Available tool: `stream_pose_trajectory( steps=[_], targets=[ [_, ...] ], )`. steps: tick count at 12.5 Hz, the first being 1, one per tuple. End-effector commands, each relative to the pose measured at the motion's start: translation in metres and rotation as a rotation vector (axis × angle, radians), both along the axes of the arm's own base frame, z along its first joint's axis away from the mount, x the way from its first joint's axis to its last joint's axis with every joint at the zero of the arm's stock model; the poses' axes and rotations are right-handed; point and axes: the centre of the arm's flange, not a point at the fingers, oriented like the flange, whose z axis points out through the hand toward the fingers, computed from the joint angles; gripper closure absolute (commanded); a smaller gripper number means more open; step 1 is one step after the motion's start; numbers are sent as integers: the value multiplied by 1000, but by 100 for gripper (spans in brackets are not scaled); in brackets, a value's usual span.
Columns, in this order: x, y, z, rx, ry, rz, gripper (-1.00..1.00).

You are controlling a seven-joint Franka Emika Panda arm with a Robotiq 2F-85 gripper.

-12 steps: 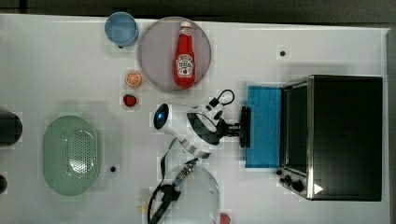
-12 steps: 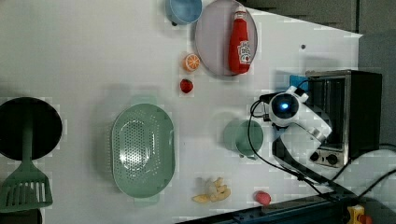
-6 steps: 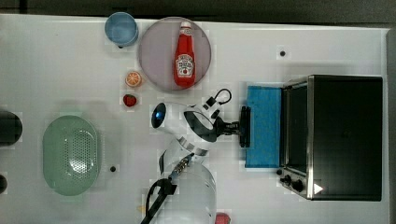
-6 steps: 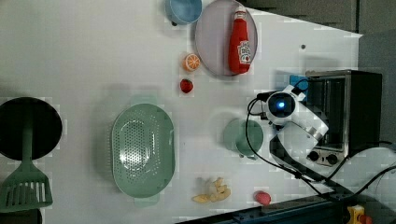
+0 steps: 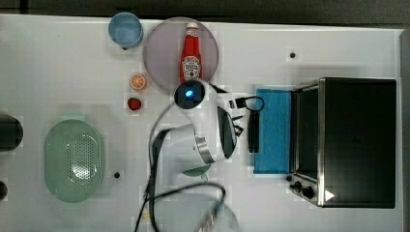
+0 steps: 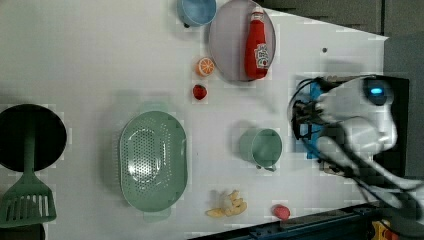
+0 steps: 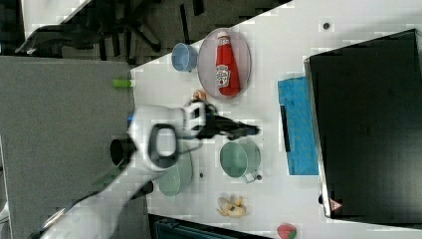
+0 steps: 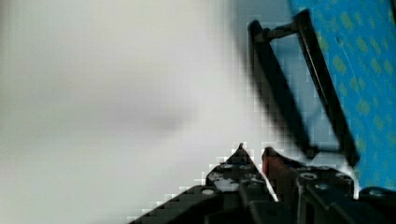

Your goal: Flap open oven.

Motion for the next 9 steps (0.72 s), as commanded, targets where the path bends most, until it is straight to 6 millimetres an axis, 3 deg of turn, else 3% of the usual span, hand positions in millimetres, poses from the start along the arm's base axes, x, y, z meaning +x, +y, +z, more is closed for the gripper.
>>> stream_pose_trajectory(
  steps=[1, 5, 7, 9],
  targets=[
    [14, 3, 141, 136, -168, -190, 65],
    [-5, -15, 283, 209, -241, -262, 65],
    [-19, -27, 322, 217, -238, -293, 65],
    [-30, -33, 342, 213, -207, -349, 65]
  ],
)
